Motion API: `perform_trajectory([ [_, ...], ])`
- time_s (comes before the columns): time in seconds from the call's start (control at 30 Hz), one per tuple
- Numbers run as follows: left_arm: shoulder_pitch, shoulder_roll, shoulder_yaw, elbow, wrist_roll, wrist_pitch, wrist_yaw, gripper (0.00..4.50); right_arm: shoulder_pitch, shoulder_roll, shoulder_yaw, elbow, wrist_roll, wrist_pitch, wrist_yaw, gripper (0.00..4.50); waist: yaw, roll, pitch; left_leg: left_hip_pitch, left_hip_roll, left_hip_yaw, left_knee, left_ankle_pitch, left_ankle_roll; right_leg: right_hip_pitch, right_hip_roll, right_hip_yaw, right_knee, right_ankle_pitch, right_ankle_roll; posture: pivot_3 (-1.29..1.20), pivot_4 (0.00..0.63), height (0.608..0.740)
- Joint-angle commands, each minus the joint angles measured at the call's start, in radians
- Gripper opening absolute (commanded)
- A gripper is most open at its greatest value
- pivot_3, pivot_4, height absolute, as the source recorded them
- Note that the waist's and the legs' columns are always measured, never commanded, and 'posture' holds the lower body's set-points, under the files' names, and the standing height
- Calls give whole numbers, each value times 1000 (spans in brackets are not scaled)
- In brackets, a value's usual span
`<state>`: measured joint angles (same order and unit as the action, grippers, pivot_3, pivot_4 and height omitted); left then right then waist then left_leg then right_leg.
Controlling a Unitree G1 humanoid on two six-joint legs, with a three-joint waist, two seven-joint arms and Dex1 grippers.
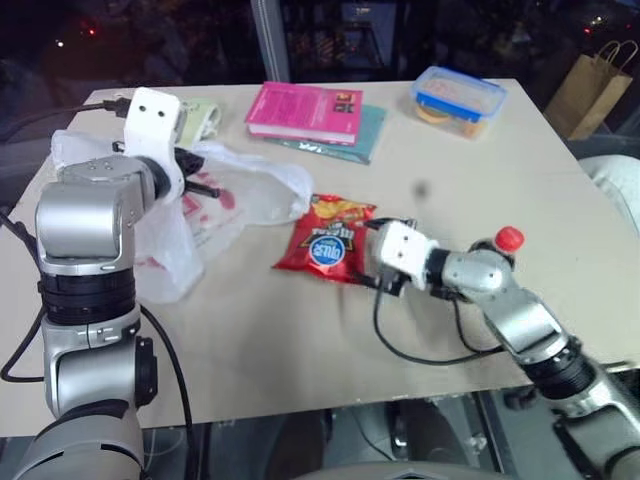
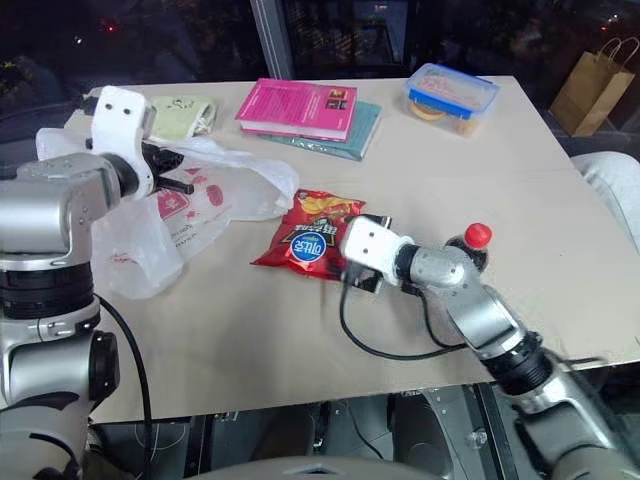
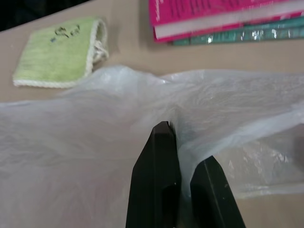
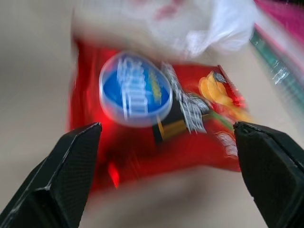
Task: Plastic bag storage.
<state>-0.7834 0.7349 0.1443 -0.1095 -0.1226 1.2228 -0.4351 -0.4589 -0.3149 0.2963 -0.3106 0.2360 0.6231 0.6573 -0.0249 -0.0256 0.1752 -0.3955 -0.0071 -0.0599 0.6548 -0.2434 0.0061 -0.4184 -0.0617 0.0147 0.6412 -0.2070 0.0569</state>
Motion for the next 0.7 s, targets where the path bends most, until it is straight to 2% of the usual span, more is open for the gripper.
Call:
perform_trajectory([
  [0.03,9,21,6,-44,3,-9,15,11,8,29,-138,-98,193,197,-6,4500,2,0,0,0,0,0,0,0,0,0,0,1,0,0,0,0,150,740],
  [0.07,12,21,4,-46,2,-8,16,11,9,30,-146,-107,212,225,-10,4500,4,0,0,0,-1,-1,0,0,1,0,-1,1,0,0,0,0,150,740],
  [0.2,20,22,2,-38,0,-15,18,11,0,150,-248,-135,361,503,-145,4500,7,0,0,0,-1,0,0,0,1,-1,-1,0,1,0,0,0,150,740],
  [0.33,19,19,-10,-30,2,-32,17,11,-36,294,-369,-53,390,778,-300,4500,7,0,0,0,-1,0,-1,0,-1,-2,0,1,3,0,0,0,150,740],
  [0.5,23,16,-9,-39,-2,-33,18,11,-99,388,-460,39,369,853,-386,4500,6,0,0,0,-2,1,-1,1,-1,-3,-1,1,4,0,0,0,150,740],
  [0.7,45,23,3,-74,-3,-28,21,11,-144,400,-432,112,317,790,-443,4500,3,0,0,0,-2,1,-2,1,-1,-5,0,2,4,0,0,0,150,740],
])
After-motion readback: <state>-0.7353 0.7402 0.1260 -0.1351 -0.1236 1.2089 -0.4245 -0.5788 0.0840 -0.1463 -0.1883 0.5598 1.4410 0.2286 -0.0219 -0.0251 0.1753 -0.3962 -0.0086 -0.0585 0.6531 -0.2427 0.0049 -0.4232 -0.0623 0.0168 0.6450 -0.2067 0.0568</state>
